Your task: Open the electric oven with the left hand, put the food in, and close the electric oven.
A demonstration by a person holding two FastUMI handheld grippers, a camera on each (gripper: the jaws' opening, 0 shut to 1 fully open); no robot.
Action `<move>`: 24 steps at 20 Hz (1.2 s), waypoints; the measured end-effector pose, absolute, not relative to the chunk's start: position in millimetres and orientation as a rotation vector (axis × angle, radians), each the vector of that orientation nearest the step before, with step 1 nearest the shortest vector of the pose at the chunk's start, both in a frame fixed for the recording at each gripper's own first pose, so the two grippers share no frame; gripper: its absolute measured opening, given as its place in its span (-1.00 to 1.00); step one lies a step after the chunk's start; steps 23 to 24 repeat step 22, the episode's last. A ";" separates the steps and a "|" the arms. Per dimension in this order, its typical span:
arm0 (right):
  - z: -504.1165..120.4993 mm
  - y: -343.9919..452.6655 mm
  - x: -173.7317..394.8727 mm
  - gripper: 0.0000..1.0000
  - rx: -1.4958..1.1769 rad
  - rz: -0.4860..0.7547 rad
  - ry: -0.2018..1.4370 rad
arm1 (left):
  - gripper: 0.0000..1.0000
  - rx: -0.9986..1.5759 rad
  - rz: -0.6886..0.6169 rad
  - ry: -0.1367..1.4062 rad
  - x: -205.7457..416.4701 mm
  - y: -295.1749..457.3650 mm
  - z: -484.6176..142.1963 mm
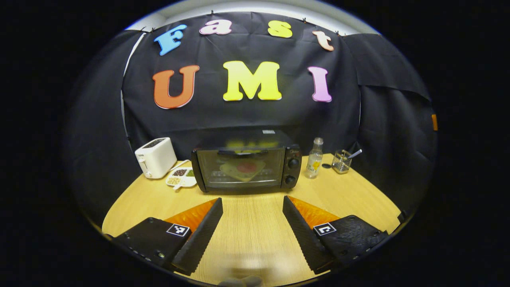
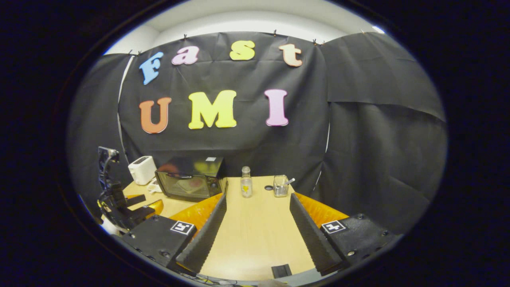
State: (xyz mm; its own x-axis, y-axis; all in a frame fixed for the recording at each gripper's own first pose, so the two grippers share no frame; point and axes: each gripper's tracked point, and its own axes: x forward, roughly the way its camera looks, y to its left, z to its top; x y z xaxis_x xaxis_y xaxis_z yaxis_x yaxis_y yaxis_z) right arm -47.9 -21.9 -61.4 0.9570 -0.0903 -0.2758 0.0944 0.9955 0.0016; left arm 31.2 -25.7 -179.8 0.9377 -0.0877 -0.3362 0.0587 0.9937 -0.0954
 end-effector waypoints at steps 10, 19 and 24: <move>-16.1 -66.8 -114.7 0.93 -0.018 -0.013 0.125 | 0.94 -0.073 0.000 0.153 -87.2 -34.5 -54.2; -19.6 -76.8 -151.7 0.93 0.002 0.042 0.099 | 0.94 -0.020 0.053 0.088 -145.6 -44.2 -21.1; -17.4 -77.1 -154.0 0.93 0.002 0.050 0.088 | 0.92 -0.038 0.047 0.086 -151.2 -49.9 -15.5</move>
